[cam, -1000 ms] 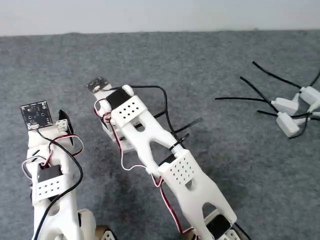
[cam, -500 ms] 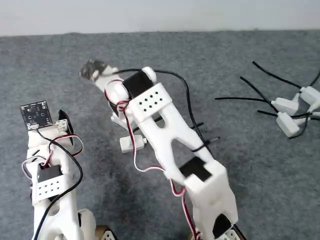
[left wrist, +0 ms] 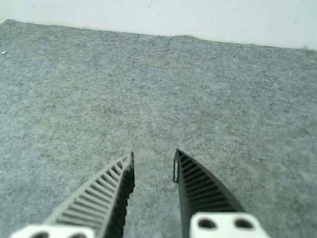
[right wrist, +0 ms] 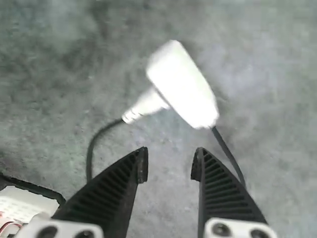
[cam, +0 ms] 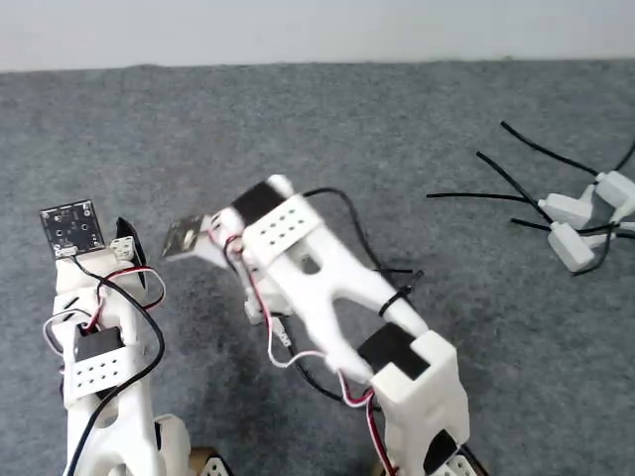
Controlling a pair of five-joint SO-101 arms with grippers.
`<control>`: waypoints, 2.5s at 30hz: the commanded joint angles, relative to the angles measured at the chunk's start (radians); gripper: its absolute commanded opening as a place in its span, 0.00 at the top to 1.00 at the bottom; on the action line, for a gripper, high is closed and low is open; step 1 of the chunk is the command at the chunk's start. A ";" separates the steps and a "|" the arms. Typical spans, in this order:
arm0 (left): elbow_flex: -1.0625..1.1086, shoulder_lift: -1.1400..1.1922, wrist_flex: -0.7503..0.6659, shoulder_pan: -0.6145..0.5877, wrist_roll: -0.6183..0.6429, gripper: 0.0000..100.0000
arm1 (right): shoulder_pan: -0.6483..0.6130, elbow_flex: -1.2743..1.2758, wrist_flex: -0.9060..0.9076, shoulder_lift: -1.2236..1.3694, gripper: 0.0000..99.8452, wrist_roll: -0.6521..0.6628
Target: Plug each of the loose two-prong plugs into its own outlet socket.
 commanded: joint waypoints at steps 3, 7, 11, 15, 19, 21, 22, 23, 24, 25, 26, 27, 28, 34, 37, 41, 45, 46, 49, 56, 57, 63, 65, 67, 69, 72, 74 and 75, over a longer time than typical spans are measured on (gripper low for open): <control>-0.056 0.002 -0.029 0.002 0.008 0.87 | -0.071 0.075 -0.099 -0.059 0.84 -0.052; -0.056 0.002 -0.029 -0.002 0.008 0.87 | -0.119 0.117 -0.101 -0.059 0.84 -0.064; -0.056 0.002 -0.029 -0.002 0.008 0.87 | -0.127 0.193 -0.160 -0.059 0.84 -0.063; -0.056 0.002 -0.029 -0.002 0.008 0.87 | -0.124 0.304 -0.269 -0.059 0.84 -0.057; -0.056 0.002 -0.031 -0.002 0.008 0.87 | -0.124 0.373 -0.348 -0.058 0.84 -0.057; -0.056 0.002 -0.031 -0.002 0.006 0.87 | -0.124 0.393 -0.380 -0.054 0.84 -0.057; -0.056 0.002 -0.031 -0.002 0.006 0.87 | -0.124 0.393 -0.387 -0.045 0.84 -0.055; -0.056 0.002 -0.031 -0.002 0.006 0.87 | -0.122 0.393 -0.392 -0.030 0.84 -0.049; -0.056 0.002 -0.031 -0.002 0.006 0.87 | -0.122 0.387 -0.392 -0.008 0.84 -0.031; -0.056 0.002 -0.031 -0.002 0.006 0.87 | -0.122 0.379 -0.392 0.016 0.84 -0.012; -0.056 0.002 -0.031 -0.002 0.006 0.87 | -0.120 0.364 -0.389 0.041 0.84 0.000; -0.056 0.002 -0.031 -0.002 0.006 0.87 | -0.111 0.341 -0.380 0.061 0.84 0.000; -0.056 0.002 -0.031 -0.002 0.006 0.87 | -0.099 0.308 -0.357 0.074 0.84 -0.003; -0.056 0.002 -0.031 -0.002 0.005 0.87 | -0.062 0.051 -0.104 0.079 0.84 -0.051; -0.056 0.002 -0.031 0.000 0.005 0.87 | -0.041 -0.064 -0.048 0.079 0.84 -0.046; -0.056 0.002 -0.031 0.000 0.005 0.87 | -0.002 -0.166 -0.067 0.108 0.84 -0.049; -0.056 0.002 -0.031 0.003 0.006 0.87 | 0.007 -0.146 -0.119 0.223 0.84 -0.052; -0.056 0.002 -0.031 0.003 0.006 0.87 | 0.018 -0.146 -0.122 0.252 0.84 -0.052; -0.051 0.002 -0.026 0.034 -0.002 0.88 | 0.048 -0.181 -0.108 0.298 0.84 -0.072; -0.035 -0.009 -0.025 0.170 -0.114 0.99 | 0.153 -0.336 0.050 0.200 0.97 -0.233; -0.044 -0.011 -0.023 0.184 -0.137 0.99 | 0.166 -0.351 0.077 0.174 0.99 -0.249; -0.114 -0.226 0.293 0.192 -0.273 0.99 | 0.280 -0.255 0.085 -0.104 0.99 -0.385; -0.134 -0.391 0.485 0.201 -0.287 0.99 | 0.306 -0.180 0.085 -0.229 0.99 -0.416; -0.143 -0.589 0.666 0.213 -0.288 0.99 | 0.318 -0.087 0.081 -0.363 0.99 -0.445; -0.116 -0.806 0.793 0.229 -0.290 0.99 | 0.314 0.028 0.079 -0.506 0.99 -0.463; -0.015 -1.089 0.913 0.233 -0.319 0.99 | 0.314 0.247 0.038 -0.710 0.99 -0.465; 0.025 -1.066 0.945 0.227 -0.356 0.99 | 0.328 0.431 -0.027 -0.840 0.99 -0.459; 0.035 -1.019 0.959 0.226 -0.368 0.99 | 0.349 0.539 -0.070 -0.905 0.99 -0.457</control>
